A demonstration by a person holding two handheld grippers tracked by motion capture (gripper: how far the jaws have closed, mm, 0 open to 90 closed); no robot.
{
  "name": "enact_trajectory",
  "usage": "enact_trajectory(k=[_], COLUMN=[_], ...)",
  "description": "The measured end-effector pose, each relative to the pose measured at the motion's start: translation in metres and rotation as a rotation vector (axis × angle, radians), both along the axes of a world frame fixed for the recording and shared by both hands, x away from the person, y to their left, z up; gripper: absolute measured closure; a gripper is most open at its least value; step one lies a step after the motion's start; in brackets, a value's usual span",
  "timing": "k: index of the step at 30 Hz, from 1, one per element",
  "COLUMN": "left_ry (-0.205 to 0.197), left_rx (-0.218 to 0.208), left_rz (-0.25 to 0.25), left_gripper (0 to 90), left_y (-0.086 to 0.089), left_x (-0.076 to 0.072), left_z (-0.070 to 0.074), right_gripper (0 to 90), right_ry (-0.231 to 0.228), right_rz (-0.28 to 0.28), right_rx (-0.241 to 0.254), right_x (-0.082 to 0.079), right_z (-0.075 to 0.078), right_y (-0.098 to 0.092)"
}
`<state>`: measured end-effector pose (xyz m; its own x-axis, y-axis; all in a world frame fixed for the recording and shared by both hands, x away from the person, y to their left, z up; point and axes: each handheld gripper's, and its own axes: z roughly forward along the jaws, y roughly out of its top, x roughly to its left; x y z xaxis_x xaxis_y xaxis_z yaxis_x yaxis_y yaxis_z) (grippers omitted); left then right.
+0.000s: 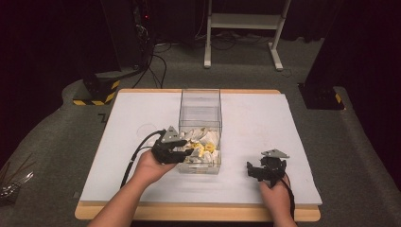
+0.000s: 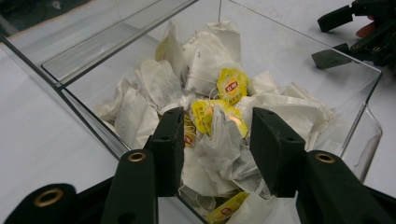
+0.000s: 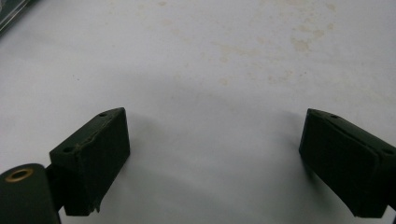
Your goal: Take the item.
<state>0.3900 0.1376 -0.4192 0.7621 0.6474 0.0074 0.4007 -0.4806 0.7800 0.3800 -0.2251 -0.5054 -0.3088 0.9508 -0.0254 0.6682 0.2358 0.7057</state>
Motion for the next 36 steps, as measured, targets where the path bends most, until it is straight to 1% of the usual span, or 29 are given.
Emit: enact_trajectory(k=[10,15,23,29,36], left_ry=[0.045,0.063,0.077,0.082,0.077], left_rx=[0.034,0.039,0.065,0.071,0.085], left_rz=[-0.008,-0.014,-0.016,-0.008,-0.008], left_gripper=[60.1,61.8,64.6,65.9,74.3], left_y=[-0.0047,-0.0061,-0.0076,-0.0082,-0.0080], left_x=[0.0060,0.0072,0.0088,0.0093,0.0085], left_z=[-0.0041,-0.0055,-0.0070,-0.0069,-0.0061], right_gripper=[8.4,8.4,8.4,8.4,8.4], right_ry=[0.000,0.000,0.000,0.000,0.000], right_rz=[0.000,0.000,0.000,0.000,0.000], right_rx=[0.001,0.000,0.000,0.000,0.001], right_x=[0.0000,0.0000,0.0000,0.0000,0.0000], right_z=[0.0000,0.0000,0.0000,0.0000,0.0000], right_y=[0.0000,0.0000,0.0000,0.0000,0.0000])
